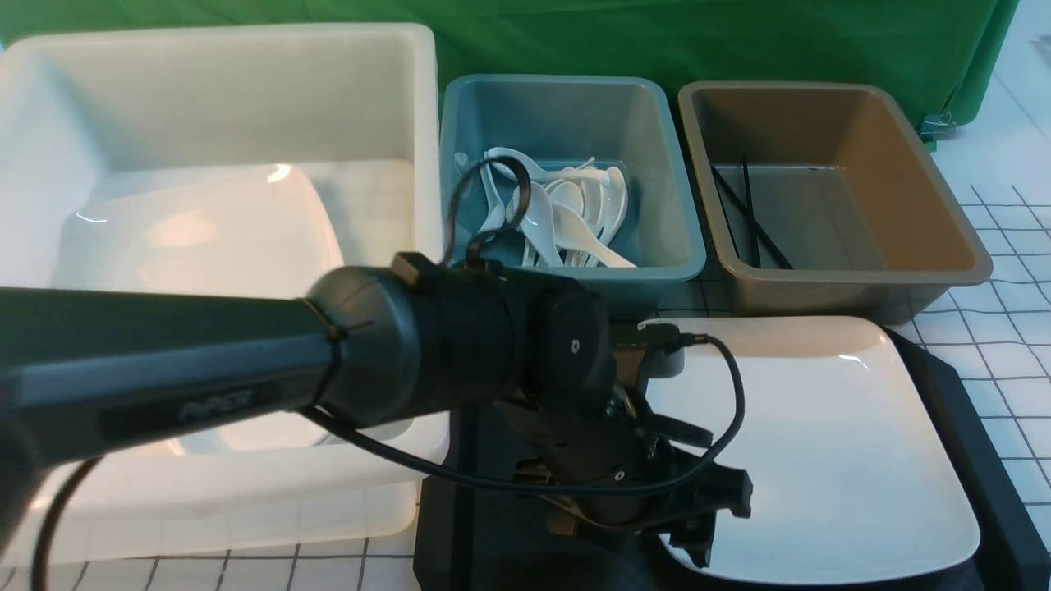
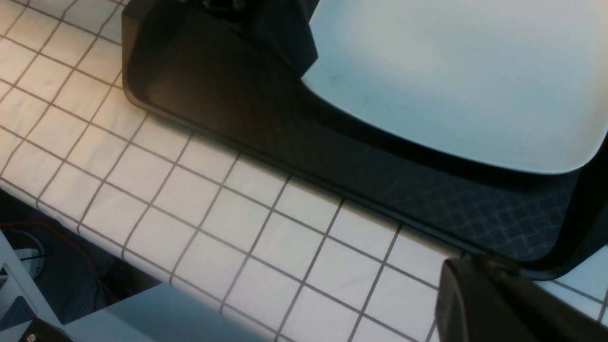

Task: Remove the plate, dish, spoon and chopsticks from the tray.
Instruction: Use the left arm to grab a plate from the dinner plate

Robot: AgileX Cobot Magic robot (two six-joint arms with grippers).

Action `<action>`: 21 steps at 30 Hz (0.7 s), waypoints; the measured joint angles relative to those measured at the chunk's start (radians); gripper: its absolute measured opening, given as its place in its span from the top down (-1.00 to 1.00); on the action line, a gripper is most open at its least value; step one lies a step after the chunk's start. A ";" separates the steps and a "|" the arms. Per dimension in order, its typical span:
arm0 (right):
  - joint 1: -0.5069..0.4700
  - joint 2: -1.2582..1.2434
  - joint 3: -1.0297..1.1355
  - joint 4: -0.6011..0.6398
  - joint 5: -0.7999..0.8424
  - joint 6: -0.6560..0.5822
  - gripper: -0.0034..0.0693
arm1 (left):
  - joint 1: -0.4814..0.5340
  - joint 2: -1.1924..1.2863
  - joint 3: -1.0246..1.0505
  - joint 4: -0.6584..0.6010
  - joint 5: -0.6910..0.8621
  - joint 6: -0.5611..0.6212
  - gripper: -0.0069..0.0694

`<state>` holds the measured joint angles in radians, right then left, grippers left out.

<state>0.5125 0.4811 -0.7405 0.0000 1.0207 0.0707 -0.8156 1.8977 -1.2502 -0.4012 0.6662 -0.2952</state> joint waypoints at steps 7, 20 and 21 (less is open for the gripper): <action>0.000 0.000 0.000 0.000 0.000 0.000 0.81 | 0.000 0.050 0.000 -0.009 -0.072 0.000 -0.50; 0.000 0.000 0.000 0.000 0.000 0.002 0.81 | -0.001 0.091 0.000 -0.071 -0.198 0.000 -0.13; 0.000 0.000 0.000 0.000 0.000 0.001 0.81 | -0.001 0.093 0.000 -0.075 -0.199 0.000 -0.04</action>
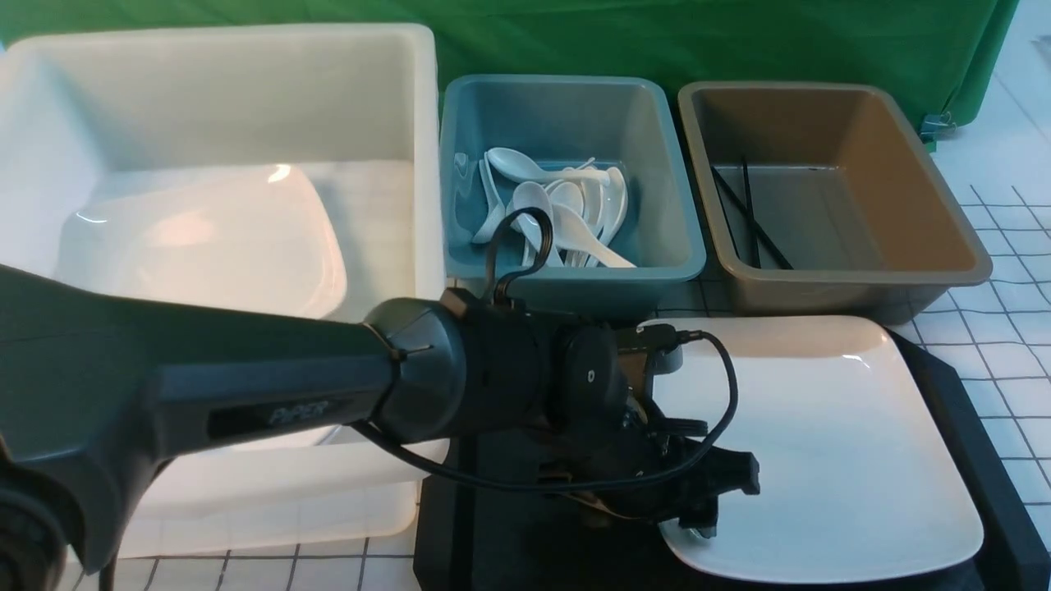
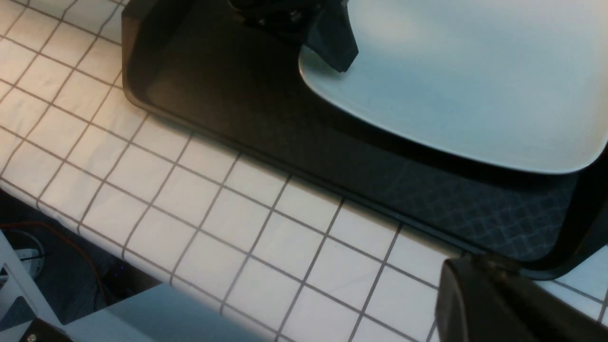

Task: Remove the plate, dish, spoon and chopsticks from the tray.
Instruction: Use the left arm to grab a plate from the dinner plate, then use the left arm to put the plate into the large storage box on the left

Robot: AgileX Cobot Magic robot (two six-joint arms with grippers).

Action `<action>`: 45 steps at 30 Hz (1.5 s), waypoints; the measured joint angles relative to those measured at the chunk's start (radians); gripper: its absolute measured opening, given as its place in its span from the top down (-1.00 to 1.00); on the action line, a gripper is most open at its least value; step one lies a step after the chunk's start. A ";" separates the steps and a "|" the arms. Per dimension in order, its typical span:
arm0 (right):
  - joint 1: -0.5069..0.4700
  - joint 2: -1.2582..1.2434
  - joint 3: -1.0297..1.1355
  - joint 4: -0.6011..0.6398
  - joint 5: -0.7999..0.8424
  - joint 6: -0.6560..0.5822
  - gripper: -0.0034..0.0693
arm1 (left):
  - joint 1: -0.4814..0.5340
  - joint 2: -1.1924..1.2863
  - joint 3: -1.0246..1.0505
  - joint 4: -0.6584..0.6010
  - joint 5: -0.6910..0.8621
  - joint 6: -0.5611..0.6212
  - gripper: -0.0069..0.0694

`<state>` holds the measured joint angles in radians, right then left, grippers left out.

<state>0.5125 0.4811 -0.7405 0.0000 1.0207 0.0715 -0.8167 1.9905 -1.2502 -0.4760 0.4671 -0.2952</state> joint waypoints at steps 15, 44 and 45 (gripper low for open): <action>0.000 0.000 0.000 0.000 0.000 -0.001 0.80 | 0.002 -0.176 0.009 0.020 0.005 -0.011 0.79; 0.000 0.014 0.007 -0.076 0.075 0.135 0.81 | 0.002 -0.353 0.010 0.133 0.087 -0.001 0.77; 0.000 0.020 0.018 -0.105 0.077 0.166 0.82 | 0.002 -0.353 0.010 0.139 0.088 -0.004 0.77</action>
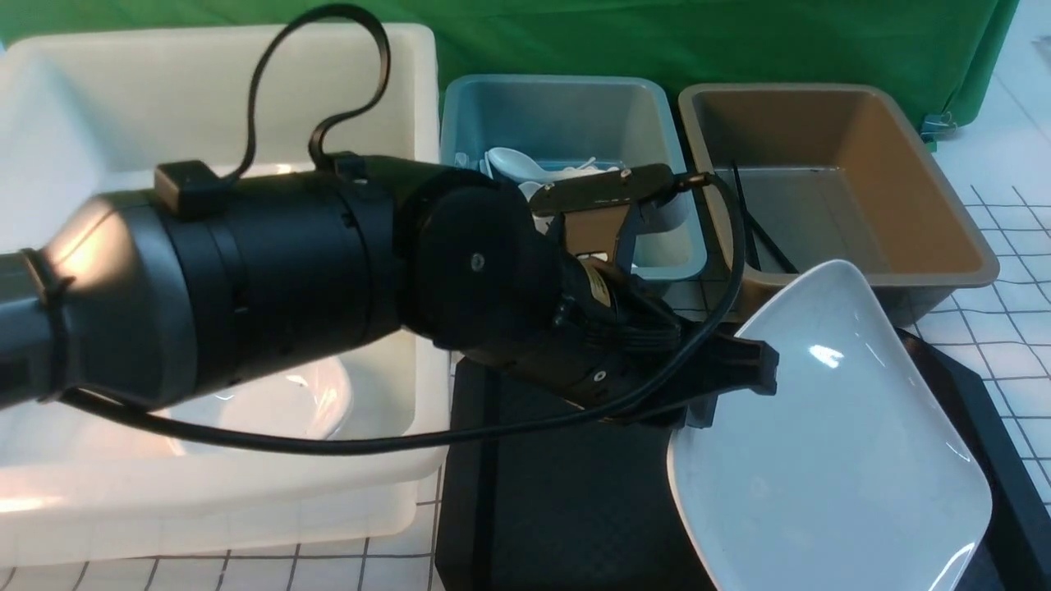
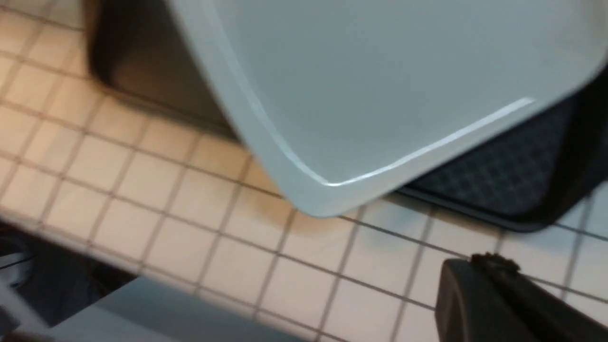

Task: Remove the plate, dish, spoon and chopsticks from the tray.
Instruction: Use the left arm to put the plate into the large storage box on the left

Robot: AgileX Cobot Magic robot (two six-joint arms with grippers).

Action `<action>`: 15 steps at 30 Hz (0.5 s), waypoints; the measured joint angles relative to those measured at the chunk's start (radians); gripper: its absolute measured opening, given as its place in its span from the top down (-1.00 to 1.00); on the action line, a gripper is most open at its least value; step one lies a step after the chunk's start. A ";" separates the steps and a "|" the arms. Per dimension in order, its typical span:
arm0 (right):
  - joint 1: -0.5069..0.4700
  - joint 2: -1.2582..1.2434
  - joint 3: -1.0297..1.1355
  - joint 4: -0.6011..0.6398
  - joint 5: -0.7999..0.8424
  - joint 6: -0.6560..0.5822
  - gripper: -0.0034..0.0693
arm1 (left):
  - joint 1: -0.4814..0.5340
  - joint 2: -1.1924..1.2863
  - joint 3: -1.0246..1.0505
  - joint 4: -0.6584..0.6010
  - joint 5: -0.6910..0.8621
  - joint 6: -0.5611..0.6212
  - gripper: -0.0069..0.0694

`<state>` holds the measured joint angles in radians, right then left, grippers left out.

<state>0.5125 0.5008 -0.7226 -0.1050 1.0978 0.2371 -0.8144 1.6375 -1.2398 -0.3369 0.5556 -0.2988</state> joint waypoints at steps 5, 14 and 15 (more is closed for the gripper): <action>0.000 0.037 0.102 -0.063 -0.029 0.103 0.82 | 0.001 0.000 0.002 0.061 0.024 -0.046 0.77; 0.000 0.183 0.217 0.035 -0.223 0.154 0.82 | 0.001 0.022 0.031 0.103 0.055 -0.074 0.78; 0.000 0.188 0.217 0.035 -0.223 0.154 0.82 | 0.001 0.023 0.031 0.103 0.056 -0.074 0.78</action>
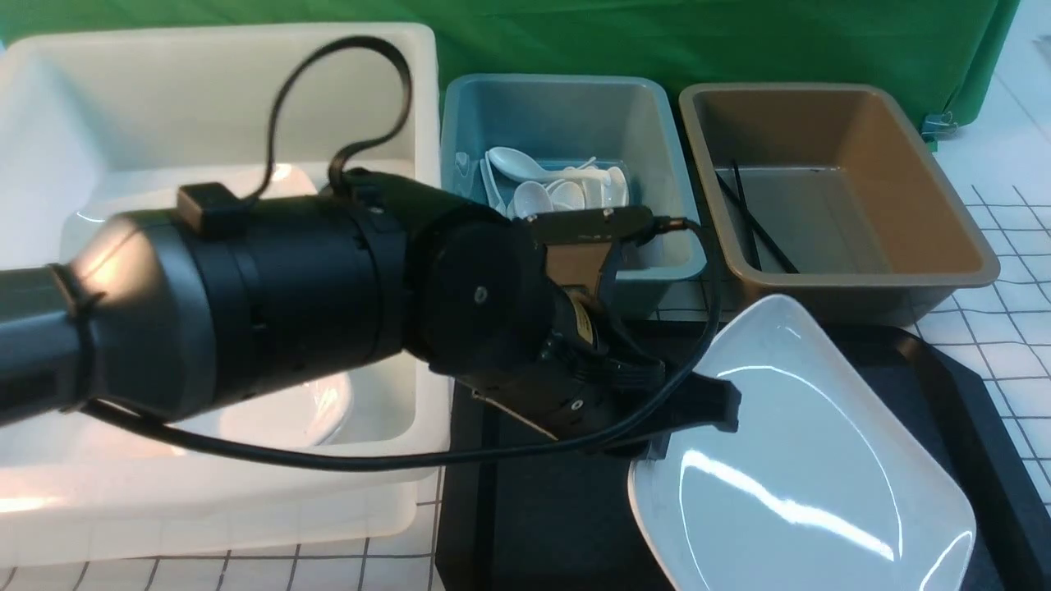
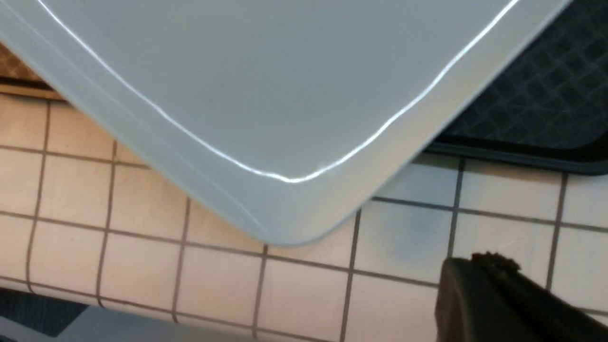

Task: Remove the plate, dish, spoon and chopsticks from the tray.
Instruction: Use the left arm to put the plate into the large storage box on the left

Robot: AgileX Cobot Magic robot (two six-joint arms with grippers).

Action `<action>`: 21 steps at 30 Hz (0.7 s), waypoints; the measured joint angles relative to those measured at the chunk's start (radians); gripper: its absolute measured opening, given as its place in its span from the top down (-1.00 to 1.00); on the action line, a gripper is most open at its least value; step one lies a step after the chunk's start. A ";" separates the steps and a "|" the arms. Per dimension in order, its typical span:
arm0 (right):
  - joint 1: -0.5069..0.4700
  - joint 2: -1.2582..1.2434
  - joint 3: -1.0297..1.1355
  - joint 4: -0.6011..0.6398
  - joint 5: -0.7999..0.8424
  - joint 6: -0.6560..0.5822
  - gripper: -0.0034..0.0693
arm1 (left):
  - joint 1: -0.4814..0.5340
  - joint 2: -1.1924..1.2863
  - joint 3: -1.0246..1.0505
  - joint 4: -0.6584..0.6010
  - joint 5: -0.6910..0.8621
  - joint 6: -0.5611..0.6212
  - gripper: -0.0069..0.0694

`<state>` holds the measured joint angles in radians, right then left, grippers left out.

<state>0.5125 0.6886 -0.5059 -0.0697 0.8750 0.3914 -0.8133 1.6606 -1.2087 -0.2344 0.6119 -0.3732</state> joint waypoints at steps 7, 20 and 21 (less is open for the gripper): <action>0.000 0.196 0.027 0.010 -0.011 0.019 0.82 | 0.000 0.023 0.002 -0.001 0.025 0.003 0.78; -0.177 0.380 -0.078 0.017 -0.157 0.006 0.82 | 0.000 0.023 0.002 0.000 0.032 0.014 0.78; -0.231 0.393 -0.101 0.022 -0.141 -0.011 0.82 | 0.000 0.023 0.002 0.000 0.032 0.014 0.78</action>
<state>0.2820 1.0820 -0.6067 -0.0478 0.7338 0.3803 -0.8133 1.6832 -1.2069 -0.2344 0.6436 -0.3588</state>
